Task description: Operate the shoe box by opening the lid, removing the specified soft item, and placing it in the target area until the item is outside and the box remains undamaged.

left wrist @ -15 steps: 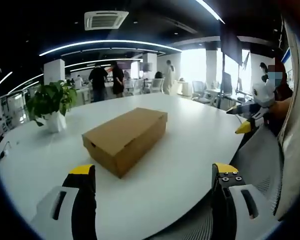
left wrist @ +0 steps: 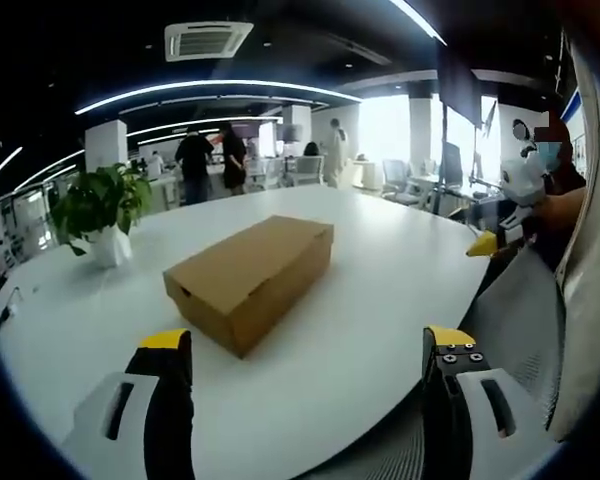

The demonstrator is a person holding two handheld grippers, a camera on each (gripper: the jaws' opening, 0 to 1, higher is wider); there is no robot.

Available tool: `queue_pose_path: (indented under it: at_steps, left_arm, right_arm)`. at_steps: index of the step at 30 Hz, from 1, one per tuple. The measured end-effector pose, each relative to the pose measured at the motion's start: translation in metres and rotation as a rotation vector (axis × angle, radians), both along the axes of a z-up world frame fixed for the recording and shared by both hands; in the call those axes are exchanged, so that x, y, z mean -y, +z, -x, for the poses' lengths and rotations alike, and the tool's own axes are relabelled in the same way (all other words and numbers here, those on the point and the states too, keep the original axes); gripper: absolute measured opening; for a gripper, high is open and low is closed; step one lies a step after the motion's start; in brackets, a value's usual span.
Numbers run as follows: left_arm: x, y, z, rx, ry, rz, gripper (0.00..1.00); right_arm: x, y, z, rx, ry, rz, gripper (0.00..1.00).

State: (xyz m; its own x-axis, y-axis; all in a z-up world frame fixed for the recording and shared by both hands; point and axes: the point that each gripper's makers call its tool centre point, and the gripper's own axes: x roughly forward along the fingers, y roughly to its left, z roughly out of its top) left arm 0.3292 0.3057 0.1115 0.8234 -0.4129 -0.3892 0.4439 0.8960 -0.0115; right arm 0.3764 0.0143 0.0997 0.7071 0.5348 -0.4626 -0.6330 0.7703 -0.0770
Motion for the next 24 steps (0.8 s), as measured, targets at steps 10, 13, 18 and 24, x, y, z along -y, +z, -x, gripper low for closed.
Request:
queue_pose_path:
  at_steps: [10,13,18,24]
  left_arm:
    - [0.0005,-0.0051,-0.0040,-0.016,-0.006,-0.013,0.96]
    - [0.0017,-0.0072,-0.0051,-0.022,-0.013,-0.014,0.96]
    - [0.0034,-0.0078,-0.0064,-0.027,-0.023,-0.020,0.95]
    - [0.0039,-0.0069,-0.0091,-0.022,-0.023,-0.018,0.95]
  right_arm:
    - [0.0022,-0.0027,-0.0010,-0.013,0.024,0.006,0.77]
    - [0.0013,-0.0023,-0.0027,-0.010,0.029,0.006,0.77]
    - [0.0008,-0.0035,-0.0050,-0.010,0.036,0.007,0.77]
    - [0.0013,-0.0031,-0.0072,-0.006,0.037,0.009,0.77]
